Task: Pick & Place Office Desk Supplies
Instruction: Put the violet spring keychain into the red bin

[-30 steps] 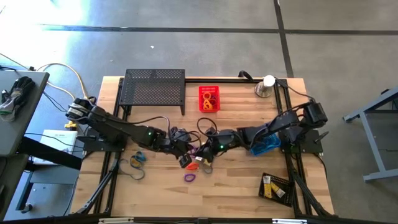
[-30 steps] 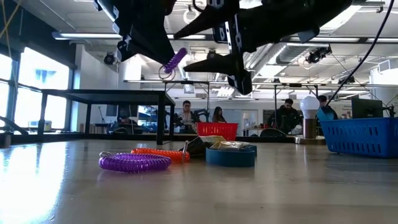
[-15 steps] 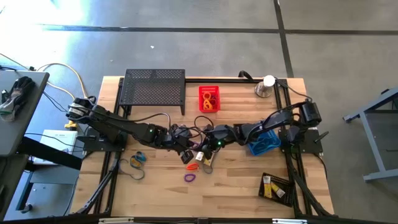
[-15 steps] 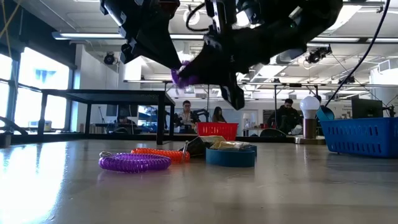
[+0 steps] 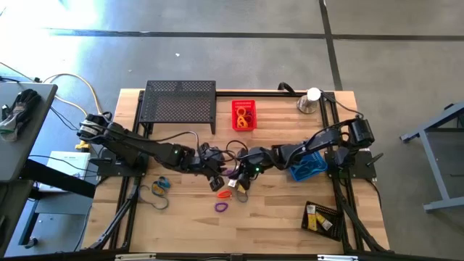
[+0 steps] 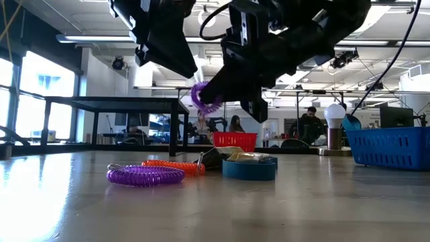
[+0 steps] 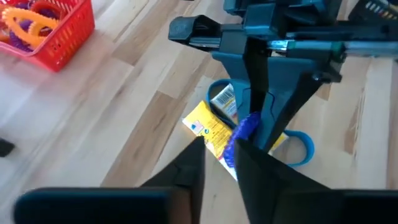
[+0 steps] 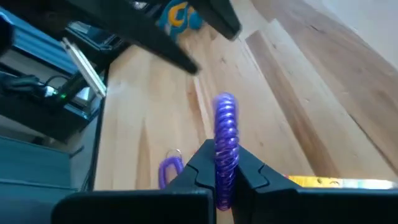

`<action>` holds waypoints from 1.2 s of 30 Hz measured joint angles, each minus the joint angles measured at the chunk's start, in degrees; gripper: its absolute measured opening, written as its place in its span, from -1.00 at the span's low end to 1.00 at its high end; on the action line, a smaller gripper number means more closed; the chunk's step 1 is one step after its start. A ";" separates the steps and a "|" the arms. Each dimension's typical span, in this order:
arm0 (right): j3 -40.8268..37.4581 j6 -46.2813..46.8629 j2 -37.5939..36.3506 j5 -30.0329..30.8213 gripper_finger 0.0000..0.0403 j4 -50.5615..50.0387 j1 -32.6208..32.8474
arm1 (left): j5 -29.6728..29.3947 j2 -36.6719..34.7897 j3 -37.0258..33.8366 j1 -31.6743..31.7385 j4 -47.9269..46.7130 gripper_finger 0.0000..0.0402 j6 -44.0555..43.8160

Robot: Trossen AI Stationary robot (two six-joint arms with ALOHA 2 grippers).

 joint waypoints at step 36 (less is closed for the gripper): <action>24.48 -13.04 4.78 12.43 -0.93 -46.77 -29.53 | 2.60 0.00 -0.09 -0.68 -1.64 -0.24 -10.19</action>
